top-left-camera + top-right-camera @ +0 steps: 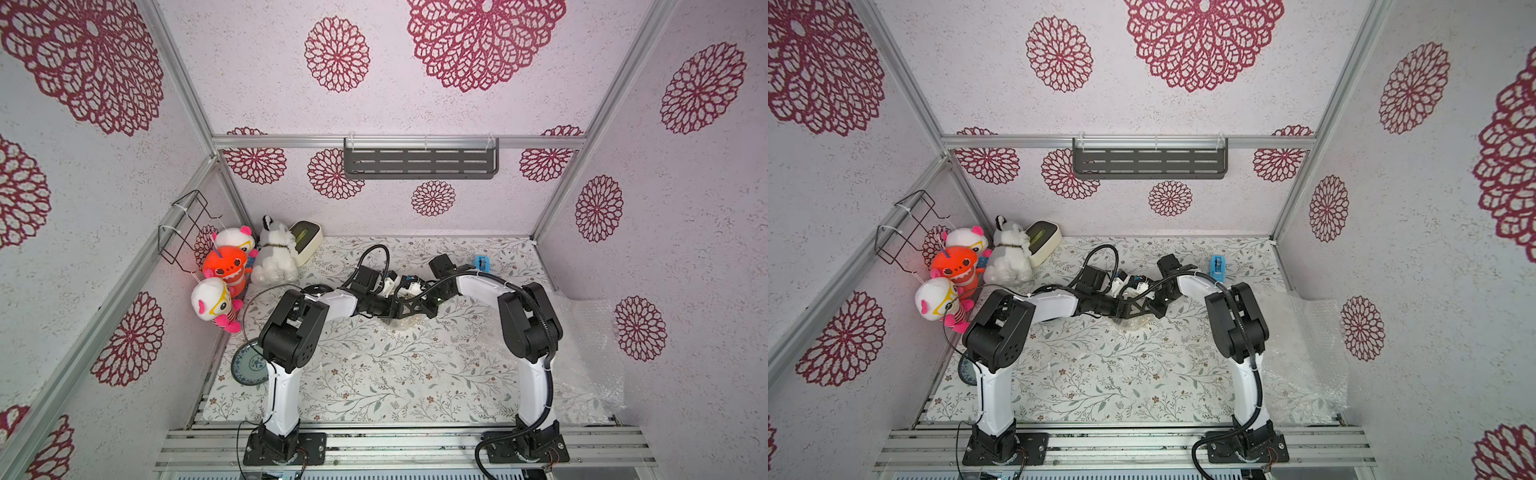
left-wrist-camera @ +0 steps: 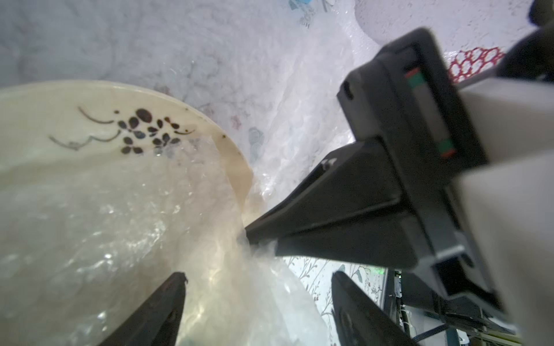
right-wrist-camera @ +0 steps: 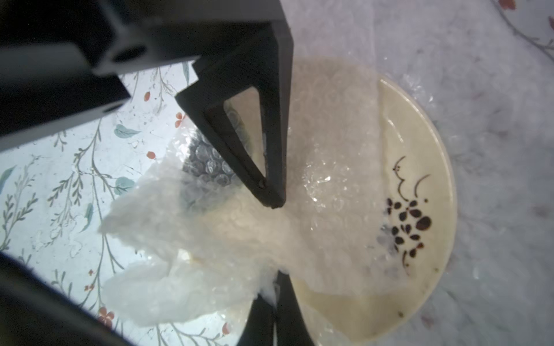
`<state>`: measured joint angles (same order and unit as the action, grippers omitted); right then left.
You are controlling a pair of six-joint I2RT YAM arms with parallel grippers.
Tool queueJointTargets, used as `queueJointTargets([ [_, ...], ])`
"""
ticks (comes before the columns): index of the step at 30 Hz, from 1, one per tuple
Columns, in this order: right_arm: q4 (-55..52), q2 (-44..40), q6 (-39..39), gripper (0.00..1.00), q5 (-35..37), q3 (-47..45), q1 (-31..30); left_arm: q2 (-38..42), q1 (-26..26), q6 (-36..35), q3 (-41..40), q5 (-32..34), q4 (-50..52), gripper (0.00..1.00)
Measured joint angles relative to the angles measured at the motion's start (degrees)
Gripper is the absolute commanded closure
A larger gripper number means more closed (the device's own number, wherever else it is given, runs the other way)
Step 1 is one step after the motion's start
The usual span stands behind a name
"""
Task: Wrap dinner plates in bubble wrap
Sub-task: Wrap the plate in the bubble wrap.
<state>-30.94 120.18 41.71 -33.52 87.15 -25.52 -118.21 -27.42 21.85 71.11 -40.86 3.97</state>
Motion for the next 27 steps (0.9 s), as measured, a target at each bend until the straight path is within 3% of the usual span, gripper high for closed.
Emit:
queueJointTargets([
  [4, -0.17, 0.15, -1.88, 0.97, -1.40, 0.61, 0.22, -0.83, -1.11, -2.14, 1.38, 3.04, 2.84, 0.33],
  [7, -0.28, 0.15, -2.84, 0.93, -2.16, 0.59, 0.48, -1.51, -1.38, -2.47, 2.19, 5.40, 3.50, 0.58],
  [9, -0.24, 0.15, -4.00, 0.78, -2.86, 0.59, 0.90, -2.05, -1.31, -2.14, 2.49, 6.73, 3.80, 0.72],
  [11, 0.35, 0.09, -6.03, 0.59, -3.61, 0.50, 1.49, -2.71, -1.11, -1.55, 2.82, 7.41, 4.04, 0.79],
  [14, 4.59, -2.80, -12.22, 0.34, -3.34, -2.82, 3.15, -3.65, -0.33, 0.11, 3.45, 7.21, 4.15, 0.82],
  [15, 6.84, -5.29, -15.69, 0.31, -2.21, -5.46, 4.09, -3.85, -0.02, 0.81, 3.61, 6.88, 4.11, 0.83],
  [19, 15.78, -18.93, -28.00, 0.30, 4.63, -17.99, 8.90, -4.13, 0.66, 2.78, 3.76, 6.60, 4.09, 0.84],
  [22, 19.80, -29.59, -34.69, 0.41, 10.36, -26.84, 12.35, -4.33, 0.79, 3.87, 3.98, 6.38, 4.35, 0.85],
  [24, 20.63, -33.09, -37.48, 0.47, 10.10, -30.32, 12.92, -4.61, 0.81, 4.57, 4.46, 6.16, 4.81, 0.85],
  [27, 22.47, -31.26, -41.24, 0.54, 5.05, -31.91, 9.88, -4.85, 0.83, 5.25, 4.96, 5.97, 5.51, 0.85],
])
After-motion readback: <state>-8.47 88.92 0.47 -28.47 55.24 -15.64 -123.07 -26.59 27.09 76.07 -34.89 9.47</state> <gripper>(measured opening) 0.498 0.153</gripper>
